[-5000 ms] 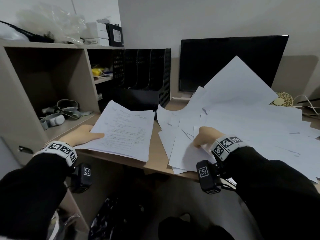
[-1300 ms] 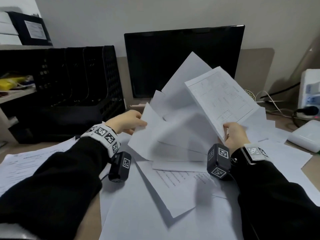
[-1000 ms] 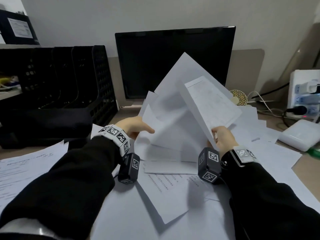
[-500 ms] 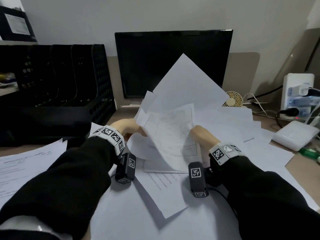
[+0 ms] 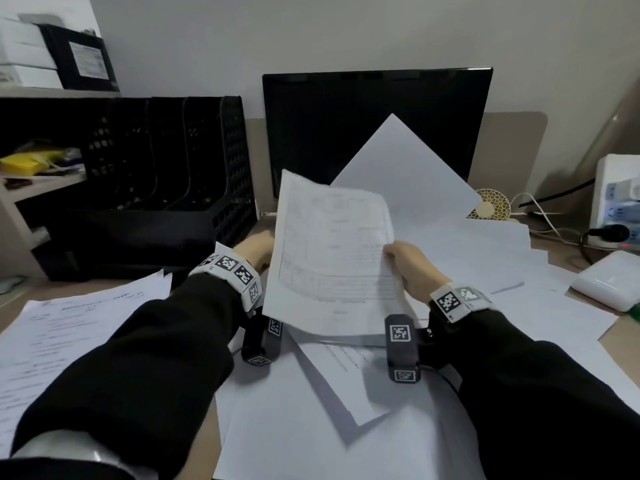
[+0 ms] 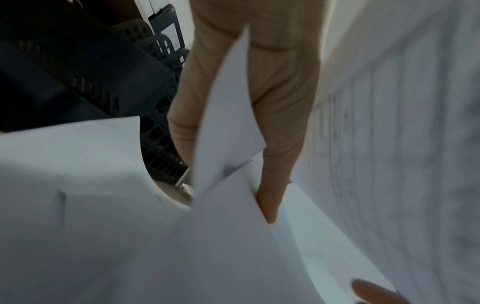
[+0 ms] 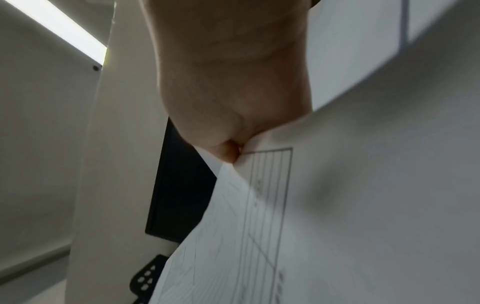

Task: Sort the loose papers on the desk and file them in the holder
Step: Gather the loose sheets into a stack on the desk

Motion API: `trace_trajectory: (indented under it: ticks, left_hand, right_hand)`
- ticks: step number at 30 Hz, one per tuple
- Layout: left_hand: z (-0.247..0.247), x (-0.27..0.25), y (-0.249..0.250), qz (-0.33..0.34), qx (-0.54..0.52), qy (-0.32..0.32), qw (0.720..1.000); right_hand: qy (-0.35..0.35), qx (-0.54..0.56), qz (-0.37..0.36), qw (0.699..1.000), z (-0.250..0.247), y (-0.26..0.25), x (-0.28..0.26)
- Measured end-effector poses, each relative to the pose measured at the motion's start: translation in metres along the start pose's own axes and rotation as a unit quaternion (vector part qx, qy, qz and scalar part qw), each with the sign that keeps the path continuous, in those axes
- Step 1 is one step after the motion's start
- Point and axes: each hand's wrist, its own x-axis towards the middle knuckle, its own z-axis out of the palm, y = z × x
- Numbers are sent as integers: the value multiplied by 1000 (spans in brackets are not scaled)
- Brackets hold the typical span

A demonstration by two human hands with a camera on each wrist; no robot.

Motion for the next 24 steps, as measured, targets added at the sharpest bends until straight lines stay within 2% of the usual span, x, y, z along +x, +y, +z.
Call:
trace_trajectory:
  ticks: [1, 3, 6, 9, 13, 15, 18, 19, 21, 22, 24]
  left_hand:
    - [-6, -7, 7, -1, 66, 2, 998]
    - [-22, -12, 15, 5, 98, 29, 995]
    - [-52, -24, 18, 56, 42, 92, 993]
    - [-87, -42, 19, 118, -42, 184, 975]
    - [-122, -63, 20, 188, -48, 352, 916]
    - [-130, -75, 24, 230, -35, 408, 883]
    - [-131, -90, 27, 320, 11, 473, 821]
    - [-128, -94, 26, 353, 34, 478, 804]
    - [-118, -103, 22, 412, 59, 424, 804]
    - [-112, -107, 20, 437, 56, 373, 817]
    - [-101, -111, 15, 453, 68, 259, 850]
  right_hand:
    - [28, 25, 12, 999, -6, -3, -1]
    - [83, 35, 27, 996, -17, -5, 1]
    - [114, 38, 31, 992, -31, -6, 3]
    - [79, -6, 75, 994, -31, -3, 0]
    - [7, -139, 111, 984, -18, 2, -9]
    - [-15, -187, 111, 976, -11, 3, -10]
    - [30, -160, 60, 985, 1, -4, -16]
    - [67, -138, 16, 988, 5, -10, -20]
    - [97, -69, -59, 991, 16, -27, -36]
    - [62, -12, -70, 996, 23, -37, -43]
    - [-38, 111, -43, 992, 33, -54, -55]
